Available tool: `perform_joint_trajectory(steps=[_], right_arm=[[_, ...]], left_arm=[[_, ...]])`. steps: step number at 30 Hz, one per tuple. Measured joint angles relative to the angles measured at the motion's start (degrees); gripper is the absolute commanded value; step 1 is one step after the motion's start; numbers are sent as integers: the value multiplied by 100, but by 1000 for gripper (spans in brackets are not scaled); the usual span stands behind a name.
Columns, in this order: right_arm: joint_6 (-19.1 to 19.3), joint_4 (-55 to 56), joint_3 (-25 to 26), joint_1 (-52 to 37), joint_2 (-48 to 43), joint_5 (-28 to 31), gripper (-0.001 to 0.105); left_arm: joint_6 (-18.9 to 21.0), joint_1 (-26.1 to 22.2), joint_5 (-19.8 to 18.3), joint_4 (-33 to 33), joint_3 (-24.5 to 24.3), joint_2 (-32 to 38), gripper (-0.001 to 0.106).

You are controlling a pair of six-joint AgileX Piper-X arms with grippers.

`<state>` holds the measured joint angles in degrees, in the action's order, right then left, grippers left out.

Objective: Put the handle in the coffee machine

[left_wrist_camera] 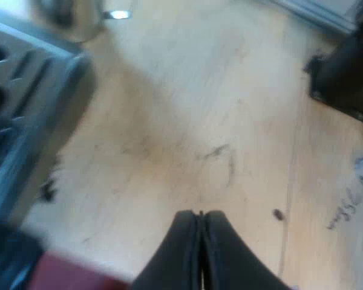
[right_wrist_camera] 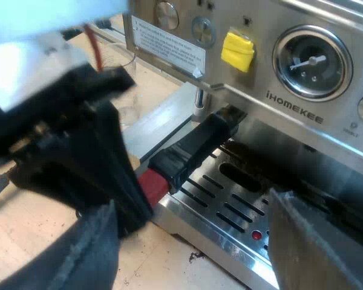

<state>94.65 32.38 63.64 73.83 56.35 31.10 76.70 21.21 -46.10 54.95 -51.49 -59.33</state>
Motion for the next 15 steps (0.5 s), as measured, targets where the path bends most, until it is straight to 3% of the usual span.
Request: perform_joint_trajectory(steps=[4, 6, 8, 10, 15], right_arm=[[0, 0, 0, 0, 0, -45, 58], [-65, 0, 0, 0, -11, -145, 58], [-63, 0, 0, 0, -14, -153, 58], [-63, 0, 0, 0, -14, -229, 58], [-89, 18, 0, 0, -14, -516, 58]], left_arm=[[-49, -354, 282, 85, 0, 590, 0], [-68, -434, 789, 288, -11, 938, 0], [-163, -433, 1118, 572, -14, 1034, 0], [-238, -433, 1174, 899, -14, 1039, 0], [-182, -433, 1613, 879, 155, 780, 0]])
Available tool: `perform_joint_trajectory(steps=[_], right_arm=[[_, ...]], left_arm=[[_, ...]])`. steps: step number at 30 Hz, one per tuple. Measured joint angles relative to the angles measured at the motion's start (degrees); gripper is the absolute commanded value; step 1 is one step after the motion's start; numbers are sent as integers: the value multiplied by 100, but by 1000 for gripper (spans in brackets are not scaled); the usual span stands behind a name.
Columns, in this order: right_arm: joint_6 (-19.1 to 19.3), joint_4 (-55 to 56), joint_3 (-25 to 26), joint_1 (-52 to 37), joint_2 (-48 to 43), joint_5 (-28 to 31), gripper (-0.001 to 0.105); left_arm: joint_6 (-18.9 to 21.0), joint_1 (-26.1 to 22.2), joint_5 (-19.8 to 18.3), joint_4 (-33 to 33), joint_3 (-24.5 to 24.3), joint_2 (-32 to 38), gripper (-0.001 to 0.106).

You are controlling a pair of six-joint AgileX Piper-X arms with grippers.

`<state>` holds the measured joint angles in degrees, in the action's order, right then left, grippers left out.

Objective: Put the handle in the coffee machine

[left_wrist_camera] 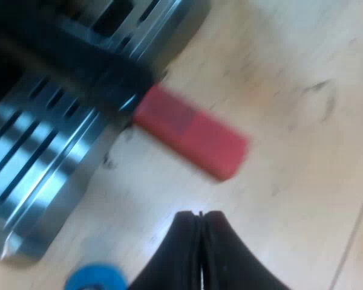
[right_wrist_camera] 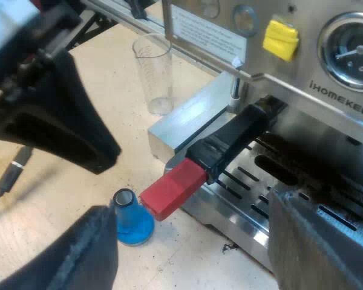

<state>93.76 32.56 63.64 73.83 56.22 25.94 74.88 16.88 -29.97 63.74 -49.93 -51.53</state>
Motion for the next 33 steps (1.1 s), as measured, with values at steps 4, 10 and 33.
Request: perform_joint_trajectory(steps=[4, 10, 33], right_arm=[[-18, 79, 0, 0, 0, -10, 58], [-255, 364, 0, 0, 0, -38, 58], [-255, 362, 0, -11, 0, -39, 58]], left_arm=[[0, 0, 178, -168, 107, -487, 0], [13, 383, 47, -615, 106, -977, 0], [-18, -129, 617, -232, -183, 190, 0]])
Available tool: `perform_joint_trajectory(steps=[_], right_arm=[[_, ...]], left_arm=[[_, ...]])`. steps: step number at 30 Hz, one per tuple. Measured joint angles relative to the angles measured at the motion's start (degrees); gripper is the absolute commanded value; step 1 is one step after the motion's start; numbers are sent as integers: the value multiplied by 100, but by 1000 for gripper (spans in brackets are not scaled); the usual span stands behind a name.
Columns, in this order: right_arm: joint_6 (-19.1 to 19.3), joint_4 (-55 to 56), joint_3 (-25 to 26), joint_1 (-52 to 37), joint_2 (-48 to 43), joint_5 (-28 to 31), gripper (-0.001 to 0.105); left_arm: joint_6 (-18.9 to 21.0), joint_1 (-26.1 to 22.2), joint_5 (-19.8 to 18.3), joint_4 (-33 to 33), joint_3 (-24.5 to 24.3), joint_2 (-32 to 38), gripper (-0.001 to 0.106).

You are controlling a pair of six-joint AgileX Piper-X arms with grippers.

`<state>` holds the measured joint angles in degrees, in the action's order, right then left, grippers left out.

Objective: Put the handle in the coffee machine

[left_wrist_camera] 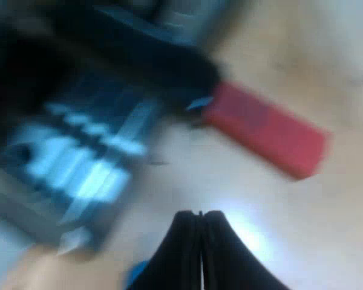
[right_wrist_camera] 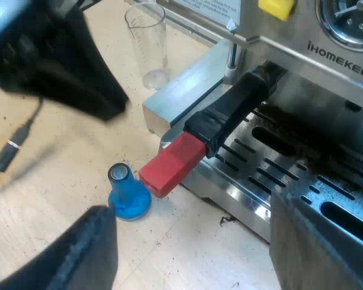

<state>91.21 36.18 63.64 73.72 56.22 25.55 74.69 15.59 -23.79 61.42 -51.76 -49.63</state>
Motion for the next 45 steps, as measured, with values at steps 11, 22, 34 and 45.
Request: perform_joint_trajectory(steps=[11, 22, 34, 45], right_arm=[[0, -70, 138, -514, 0, -367, 58], [656, -86, 942, -2254, -61, -687, 58], [569, 595, 391, -5544, -1366, -674, 58], [966, 782, -956, -6072, -3951, -685, 58]], left_arm=[[521, -1228, 209, 24, -1082, 922, 63], [1457, -1440, 209, -518, -1830, 922, 96], [1718, -2469, 635, -453, -1829, 1393, 96], [1689, -2757, 645, -335, -698, 3198, 96]])
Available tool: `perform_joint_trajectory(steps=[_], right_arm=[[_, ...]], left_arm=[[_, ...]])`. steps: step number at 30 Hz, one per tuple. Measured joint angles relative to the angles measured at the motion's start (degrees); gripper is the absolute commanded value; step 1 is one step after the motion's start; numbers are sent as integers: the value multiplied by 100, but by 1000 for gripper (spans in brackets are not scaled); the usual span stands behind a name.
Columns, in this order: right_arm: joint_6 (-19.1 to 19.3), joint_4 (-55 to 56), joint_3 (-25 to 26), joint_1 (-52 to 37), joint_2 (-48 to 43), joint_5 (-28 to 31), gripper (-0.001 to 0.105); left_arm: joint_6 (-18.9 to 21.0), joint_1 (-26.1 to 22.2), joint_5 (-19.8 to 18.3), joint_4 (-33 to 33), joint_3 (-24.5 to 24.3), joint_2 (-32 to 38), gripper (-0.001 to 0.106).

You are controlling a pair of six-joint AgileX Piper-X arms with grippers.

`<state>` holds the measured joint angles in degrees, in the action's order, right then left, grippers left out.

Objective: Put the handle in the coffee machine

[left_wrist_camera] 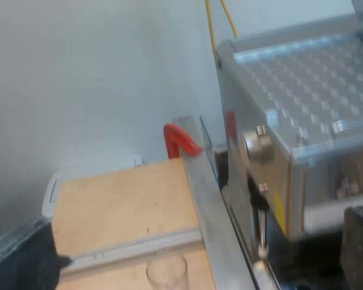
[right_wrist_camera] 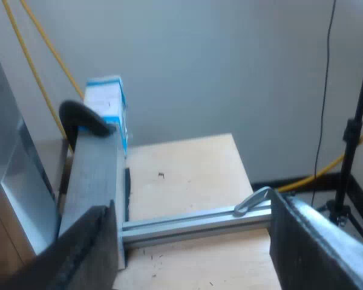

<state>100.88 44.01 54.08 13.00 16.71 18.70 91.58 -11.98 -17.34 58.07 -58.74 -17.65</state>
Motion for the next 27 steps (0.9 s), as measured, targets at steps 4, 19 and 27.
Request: perform_joint_trajectory(steps=[4, 19, 27], right_arm=[[17, 515, -211, 0, -729, 0, 58], [143, 2170, -226, 0, -1722, -4, 58], [143, 1401, -463, 0, -1722, -804, 58]], left_arm=[[-148, 0, -5, 340, 524, 819, 96], [-204, 53, -280, 2117, 1391, 1846, 96], [296, 659, 106, 636, 1973, 1846, 96]])
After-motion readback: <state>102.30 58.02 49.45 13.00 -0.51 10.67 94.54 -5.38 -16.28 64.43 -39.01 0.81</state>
